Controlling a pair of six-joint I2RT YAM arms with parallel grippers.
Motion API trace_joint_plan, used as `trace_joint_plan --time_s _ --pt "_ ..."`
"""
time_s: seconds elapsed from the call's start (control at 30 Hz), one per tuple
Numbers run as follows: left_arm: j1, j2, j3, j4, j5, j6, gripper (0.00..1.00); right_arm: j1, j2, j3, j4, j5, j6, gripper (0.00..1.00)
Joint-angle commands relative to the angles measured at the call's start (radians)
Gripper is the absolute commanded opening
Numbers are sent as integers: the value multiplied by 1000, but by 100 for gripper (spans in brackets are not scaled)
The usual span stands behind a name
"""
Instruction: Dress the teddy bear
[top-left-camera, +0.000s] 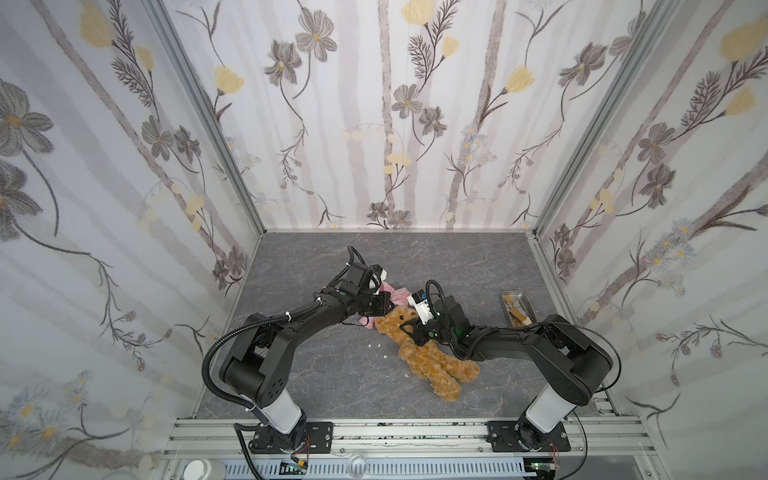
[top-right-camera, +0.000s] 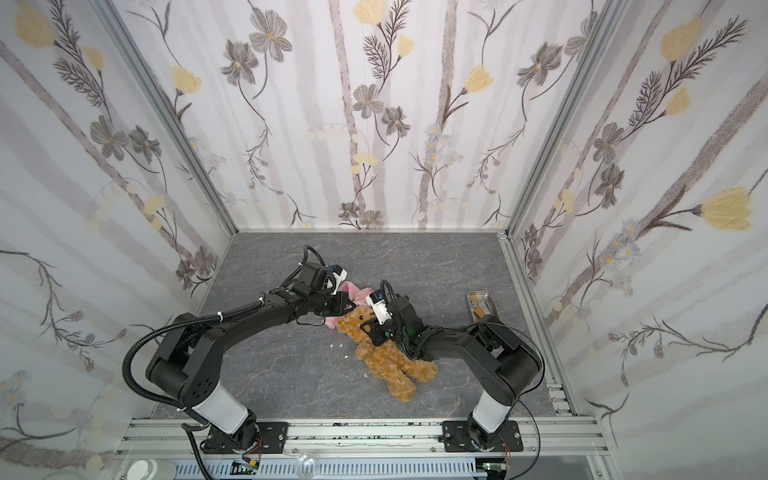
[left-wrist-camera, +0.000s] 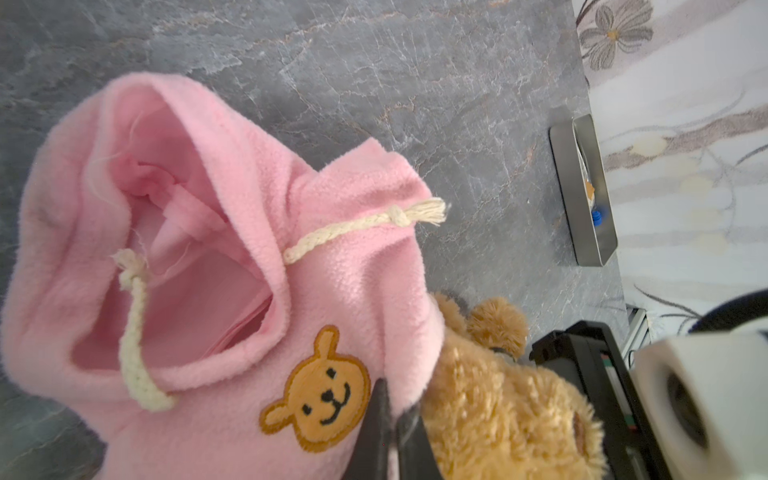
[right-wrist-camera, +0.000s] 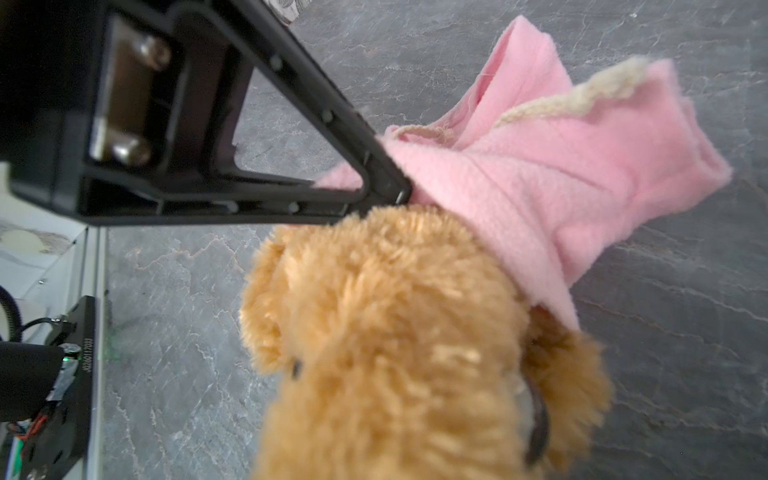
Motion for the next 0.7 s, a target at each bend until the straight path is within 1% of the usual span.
trace_joint_plan --time_s 0.0,0.13,0.27,0.37,0.53,0.67 --pt "-2 -13 -11 1 18 81 0 -15 0 -27 159 -9 97 11" --pt "-1 -12 -7 -4 22 113 0 -25 -8 -56 197 18 173 11" --pt "-1 -4 4 -8 51 116 0 -21 12 -26 147 83 232 10" --pt "0 -6 16 -15 75 106 0 -16 21 -7 98 157 269 10" --pt "-1 -2 48 -36 132 62 0 9 42 56 -40 277 270 9" --pt "-1 -2 66 -43 134 51 0 23 51 77 -36 275 252 9"
